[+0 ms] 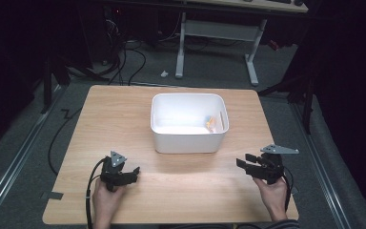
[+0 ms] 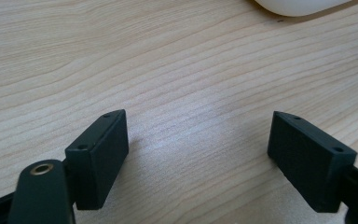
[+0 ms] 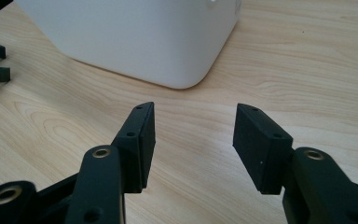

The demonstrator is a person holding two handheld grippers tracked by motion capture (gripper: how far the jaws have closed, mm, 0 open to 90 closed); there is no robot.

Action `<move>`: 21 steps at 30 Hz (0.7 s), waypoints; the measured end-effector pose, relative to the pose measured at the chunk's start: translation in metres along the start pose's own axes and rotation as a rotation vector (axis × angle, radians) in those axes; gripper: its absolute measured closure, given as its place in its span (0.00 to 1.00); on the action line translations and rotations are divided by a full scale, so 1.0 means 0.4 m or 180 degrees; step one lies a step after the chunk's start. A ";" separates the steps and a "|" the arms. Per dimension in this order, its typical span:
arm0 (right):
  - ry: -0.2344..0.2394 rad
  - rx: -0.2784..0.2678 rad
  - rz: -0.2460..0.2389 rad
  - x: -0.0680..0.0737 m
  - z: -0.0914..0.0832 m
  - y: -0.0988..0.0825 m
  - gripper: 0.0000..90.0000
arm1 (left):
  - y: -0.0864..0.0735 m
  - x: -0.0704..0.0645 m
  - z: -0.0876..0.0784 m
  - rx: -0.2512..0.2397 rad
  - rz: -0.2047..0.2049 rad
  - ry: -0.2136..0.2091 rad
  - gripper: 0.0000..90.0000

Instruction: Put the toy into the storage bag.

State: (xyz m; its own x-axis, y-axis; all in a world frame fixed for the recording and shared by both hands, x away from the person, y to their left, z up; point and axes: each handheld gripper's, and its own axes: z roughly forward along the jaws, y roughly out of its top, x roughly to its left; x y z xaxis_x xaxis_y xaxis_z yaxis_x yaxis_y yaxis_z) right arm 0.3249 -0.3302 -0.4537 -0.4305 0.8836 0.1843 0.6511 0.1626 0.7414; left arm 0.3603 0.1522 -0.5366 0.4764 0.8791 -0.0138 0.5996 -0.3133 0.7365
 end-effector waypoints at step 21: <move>-0.0005 0.0170 0.0076 0.013 0.079 -0.065 0.50 | 0.000 0.000 0.000 0.0002 0.0005 -0.0001 0.23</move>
State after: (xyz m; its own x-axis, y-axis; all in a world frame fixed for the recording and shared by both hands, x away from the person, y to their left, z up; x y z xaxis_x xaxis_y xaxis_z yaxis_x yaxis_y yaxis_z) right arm 0.3256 -0.3161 -0.4926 -0.4136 0.8882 0.2004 0.6936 0.1648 0.7013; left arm 0.3602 0.1521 -0.5366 0.4776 0.8785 -0.0130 0.5993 -0.3150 0.7360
